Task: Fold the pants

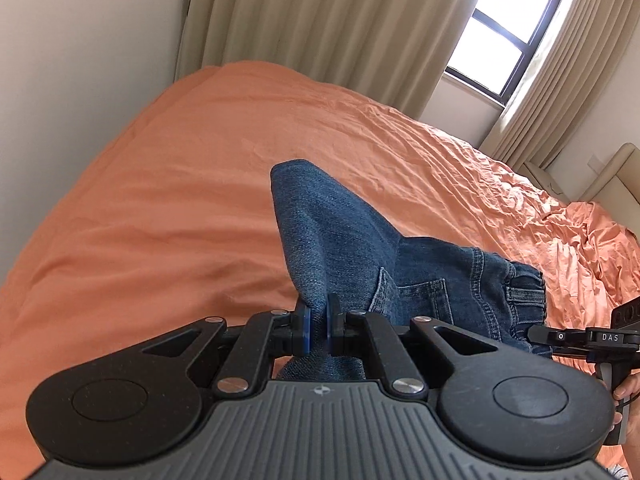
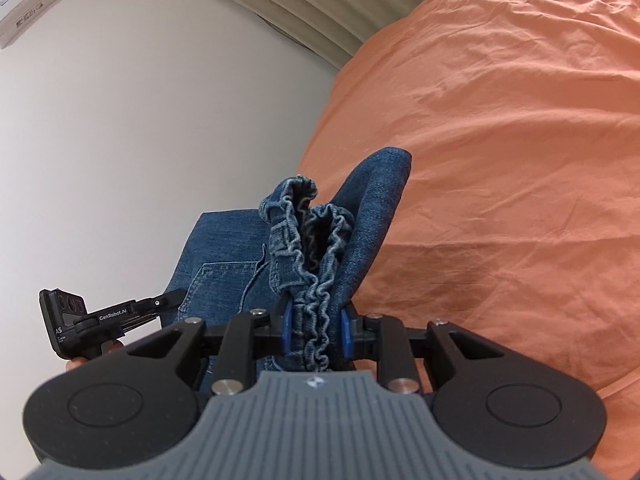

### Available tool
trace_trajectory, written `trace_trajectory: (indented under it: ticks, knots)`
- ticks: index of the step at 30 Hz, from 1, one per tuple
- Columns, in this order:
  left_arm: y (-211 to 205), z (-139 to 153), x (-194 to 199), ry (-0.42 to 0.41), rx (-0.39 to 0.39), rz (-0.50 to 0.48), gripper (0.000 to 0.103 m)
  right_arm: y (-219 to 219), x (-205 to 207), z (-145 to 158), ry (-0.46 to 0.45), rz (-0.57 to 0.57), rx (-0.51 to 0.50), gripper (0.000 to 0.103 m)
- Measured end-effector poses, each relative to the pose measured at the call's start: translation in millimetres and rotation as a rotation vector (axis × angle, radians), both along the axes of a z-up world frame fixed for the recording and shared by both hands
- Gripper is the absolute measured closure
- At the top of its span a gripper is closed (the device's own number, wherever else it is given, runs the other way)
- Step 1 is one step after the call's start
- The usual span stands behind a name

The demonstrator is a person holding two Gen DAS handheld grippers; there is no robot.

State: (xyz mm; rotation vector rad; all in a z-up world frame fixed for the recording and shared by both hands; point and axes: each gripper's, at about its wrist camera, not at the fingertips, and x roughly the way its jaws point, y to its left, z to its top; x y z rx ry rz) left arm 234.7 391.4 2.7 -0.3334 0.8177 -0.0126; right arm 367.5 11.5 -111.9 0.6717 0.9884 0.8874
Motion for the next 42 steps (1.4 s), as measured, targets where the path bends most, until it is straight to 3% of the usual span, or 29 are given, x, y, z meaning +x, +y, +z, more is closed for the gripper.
trace_trajectory:
  ticks: [10, 13, 18, 21, 23, 27, 30, 32, 34, 37, 39, 42]
  knots:
    - [12.9, -117.6, 67.8, 0.144, -0.079, -0.005, 0.096, -15.1, 44.3, -95.6, 0.151, -0.048, -0.101, 0.084]
    - [27.1, -143.0, 75.7, 0.186, -0.092, 0.023, 0.095, -21.7, 51.5, -120.5, 0.201, -0.066, -0.108, 0.084]
    - [35.0, -166.0, 79.0, 0.213, -0.094, 0.022, 0.093, -18.0, 55.5, -143.7, 0.205, -0.065, -0.162, 0.084]
    - [31.1, -165.8, 78.2, 0.21, -0.086, 0.027, 0.087, -12.9, 53.5, -131.9, 0.151, -0.045, -0.211, 0.078]
    - [28.2, -159.4, 73.2, 0.198, -0.056, 0.029, 0.078, -9.9, 48.7, -114.1, 0.103, -0.028, -0.25, 0.063]
    - [26.1, -141.5, 60.3, 0.172, 0.034, 0.027, 0.07, -6.9, 38.7, -71.5, -0.115, -0.044, -0.382, 0.057]
    - [26.3, -129.1, 50.0, 0.154, 0.029, 0.025, 0.068, -0.4, 37.5, -43.6, -0.215, -0.053, -0.381, 0.063]
    - [22.7, -122.1, 44.1, 0.146, 0.036, 0.013, 0.068, 13.1, 40.0, -36.4, -0.29, -0.048, -0.428, 0.084]
    - [18.3, -115.8, 38.1, 0.143, 0.055, 0.0, 0.068, 33.2, 40.9, -39.4, -0.349, -0.021, -0.485, 0.09]
    - [13.7, -106.6, 29.6, 0.14, 0.074, -0.018, 0.068, 45.3, 51.8, -68.1, -0.301, -0.009, -0.596, 0.096]
    - [7.8, -101.0, 26.4, 0.147, 0.077, -0.035, 0.068, 46.6, 55.5, -79.1, -0.277, -0.019, -0.615, 0.096]
    - [0.2, -96.5, 20.3, 0.164, 0.104, -0.062, 0.068, 59.1, 46.3, -64.1, -0.326, -0.006, -0.691, 0.095]
